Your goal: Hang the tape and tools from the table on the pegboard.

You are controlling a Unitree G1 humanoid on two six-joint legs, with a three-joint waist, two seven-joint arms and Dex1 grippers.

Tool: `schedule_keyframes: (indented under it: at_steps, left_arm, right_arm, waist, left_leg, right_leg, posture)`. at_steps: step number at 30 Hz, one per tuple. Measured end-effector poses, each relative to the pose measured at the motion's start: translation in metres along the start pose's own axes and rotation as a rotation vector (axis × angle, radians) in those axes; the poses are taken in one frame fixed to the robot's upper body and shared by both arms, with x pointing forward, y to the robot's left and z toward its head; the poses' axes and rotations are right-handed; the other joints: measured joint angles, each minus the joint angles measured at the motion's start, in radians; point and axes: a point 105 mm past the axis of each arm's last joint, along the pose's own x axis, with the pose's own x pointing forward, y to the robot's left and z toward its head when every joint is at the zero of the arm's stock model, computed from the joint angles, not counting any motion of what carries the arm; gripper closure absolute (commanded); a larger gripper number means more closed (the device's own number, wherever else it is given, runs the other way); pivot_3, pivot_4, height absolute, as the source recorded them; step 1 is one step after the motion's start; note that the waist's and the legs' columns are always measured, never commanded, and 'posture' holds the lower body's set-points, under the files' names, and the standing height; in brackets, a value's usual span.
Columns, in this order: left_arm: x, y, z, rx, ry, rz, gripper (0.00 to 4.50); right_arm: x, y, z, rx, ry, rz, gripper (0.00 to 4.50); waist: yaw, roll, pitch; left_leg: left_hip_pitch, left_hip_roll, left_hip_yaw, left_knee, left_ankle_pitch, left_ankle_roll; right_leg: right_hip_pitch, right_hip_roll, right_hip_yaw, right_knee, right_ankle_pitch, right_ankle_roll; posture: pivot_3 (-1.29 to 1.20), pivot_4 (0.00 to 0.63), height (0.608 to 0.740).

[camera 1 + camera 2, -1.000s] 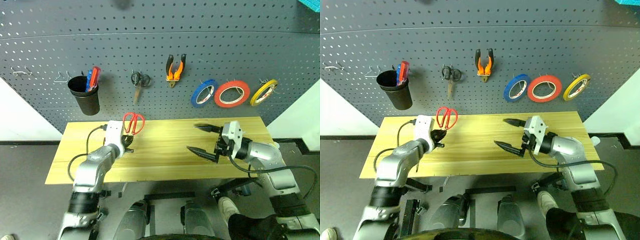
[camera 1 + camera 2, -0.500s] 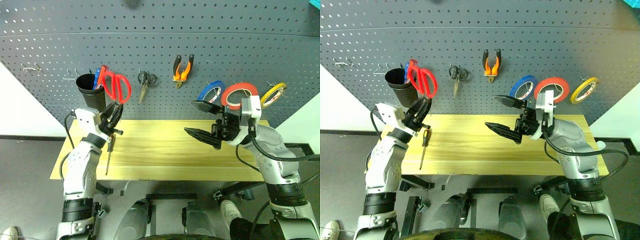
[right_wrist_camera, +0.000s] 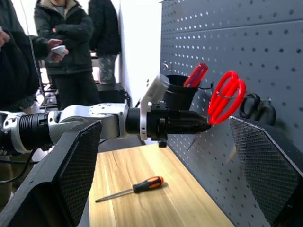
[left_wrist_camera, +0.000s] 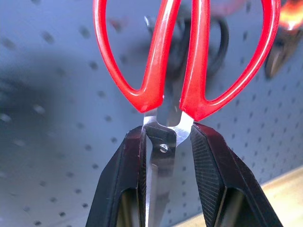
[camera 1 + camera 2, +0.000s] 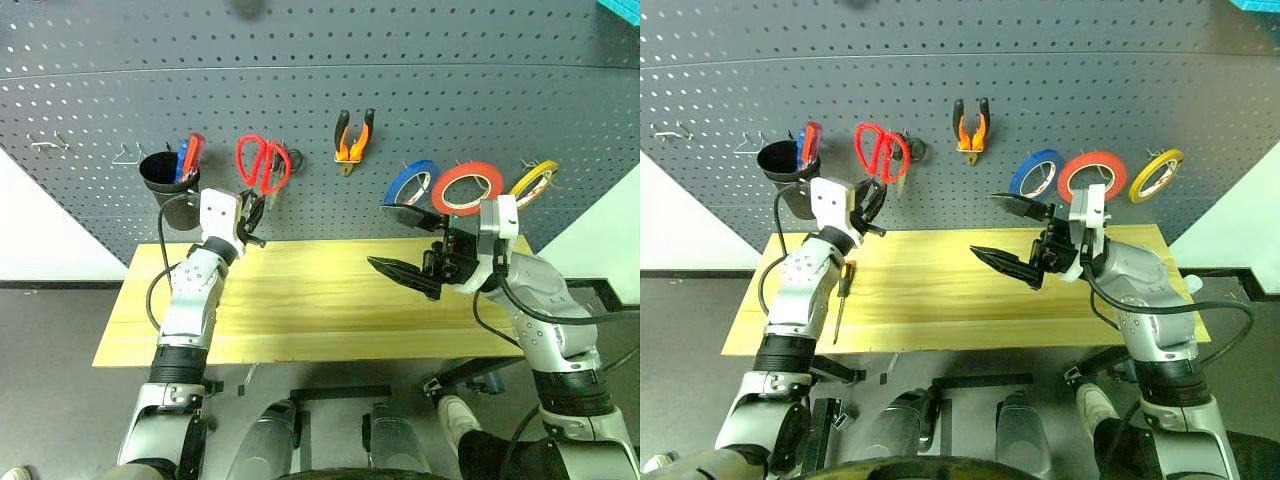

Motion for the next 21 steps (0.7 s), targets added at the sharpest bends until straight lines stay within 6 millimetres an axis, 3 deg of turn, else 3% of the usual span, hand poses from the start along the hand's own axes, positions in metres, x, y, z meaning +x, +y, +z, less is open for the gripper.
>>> schedule_keyframes:
  at_steps: [4,10,14,15,21]
  left_arm:
    - [-0.001,0.001,-0.019,-0.031,0.123,0.026,0.94]
    - [-0.027,0.02,-0.083,-0.173,0.534,0.17,0.94]
    - [-0.06,0.045,-0.12,-0.299,0.78,0.295,0.05]
    - [-0.07,0.052,-0.129,-0.323,0.837,0.331,0.02]
    - [-0.094,0.067,-0.159,-0.344,1.024,0.408,0.02]
  right_arm:
    - [-0.002,0.002,-0.004,-0.002,0.021,-0.007,0.0]
    - [-0.009,0.009,-0.029,-0.023,0.138,-0.01,0.0]
    - [-0.016,0.013,-0.047,-0.008,0.193,-0.019,0.0]
    - [-0.017,0.014,-0.05,-0.008,0.204,-0.023,0.0]
    - [-0.023,0.018,-0.061,0.008,0.23,-0.039,0.0]
  waist:
    - [0.0,0.001,-0.001]
    - [-0.003,0.001,-0.003]
    - [-0.011,0.001,-0.003]
    - [-0.015,0.001,-0.003]
    - [-0.021,0.0,-0.004]
  left_leg:
    - [0.0,0.0,0.0,0.0,0.0,0.0]
    - [0.002,0.0,-0.001,0.001,0.0,0.0]
    - [0.004,0.0,-0.001,0.001,0.0,0.0]
    - [0.004,0.0,-0.001,0.001,0.0,0.0]
    - [0.006,0.0,-0.001,0.001,0.0,0.0]
  right_leg:
    - [0.0,0.0,0.0,0.001,0.0,0.0]
    - [0.001,0.001,0.0,0.002,0.0,0.0]
    - [0.003,0.0,0.0,0.003,0.0,0.0]
    - [0.003,0.0,0.0,0.003,0.0,0.0]
    - [0.005,0.0,-0.001,0.002,0.0,0.0]
  posture:
    - [-0.08,0.072,0.728]
    - [-0.07,0.082,0.728]
    - [-0.07,0.086,0.728]
    - [-0.07,0.087,0.728]
    - [-0.08,0.088,0.728]
